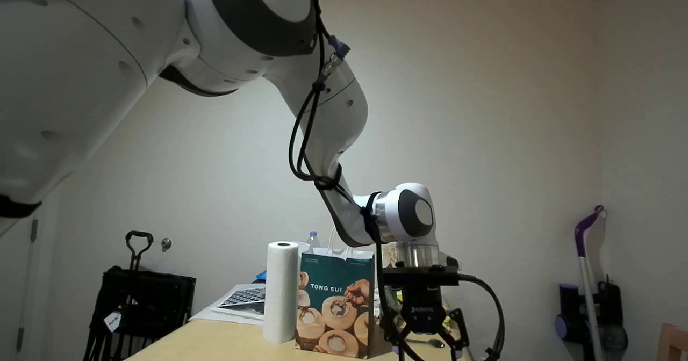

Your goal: Pick up the green thing on the table and put it in the paper bag

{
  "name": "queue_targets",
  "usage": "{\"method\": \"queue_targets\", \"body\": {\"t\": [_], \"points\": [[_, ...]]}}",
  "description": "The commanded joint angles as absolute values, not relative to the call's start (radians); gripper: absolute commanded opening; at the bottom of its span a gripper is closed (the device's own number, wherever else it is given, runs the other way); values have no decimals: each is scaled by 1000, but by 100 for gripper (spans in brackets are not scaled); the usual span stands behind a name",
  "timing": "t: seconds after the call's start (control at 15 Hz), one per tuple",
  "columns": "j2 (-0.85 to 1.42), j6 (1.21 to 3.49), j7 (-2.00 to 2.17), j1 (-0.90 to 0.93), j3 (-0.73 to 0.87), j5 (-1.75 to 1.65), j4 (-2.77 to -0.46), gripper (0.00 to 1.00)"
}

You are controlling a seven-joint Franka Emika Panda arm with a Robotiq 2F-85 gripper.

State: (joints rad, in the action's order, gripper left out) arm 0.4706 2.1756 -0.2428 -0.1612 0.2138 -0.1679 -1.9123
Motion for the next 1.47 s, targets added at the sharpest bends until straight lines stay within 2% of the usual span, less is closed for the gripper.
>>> {"method": "queue_targets", "body": {"t": [0.0, 0.27, 0.73, 1.13, 1.2, 1.4], "points": [[572, 2142, -356, -181, 163, -237, -1802, 100], [648, 2171, -358, -127, 148, -376, -1746, 100], [645, 2196, -373, -159, 127, -352, -1759, 100], [766, 2183, -589, -139, 90, -458, -1581, 100], [720, 2192, -522, -146, 97, -427, -1646, 100], [764, 2192, -550, -135, 88, -442, -1590, 100]]}}
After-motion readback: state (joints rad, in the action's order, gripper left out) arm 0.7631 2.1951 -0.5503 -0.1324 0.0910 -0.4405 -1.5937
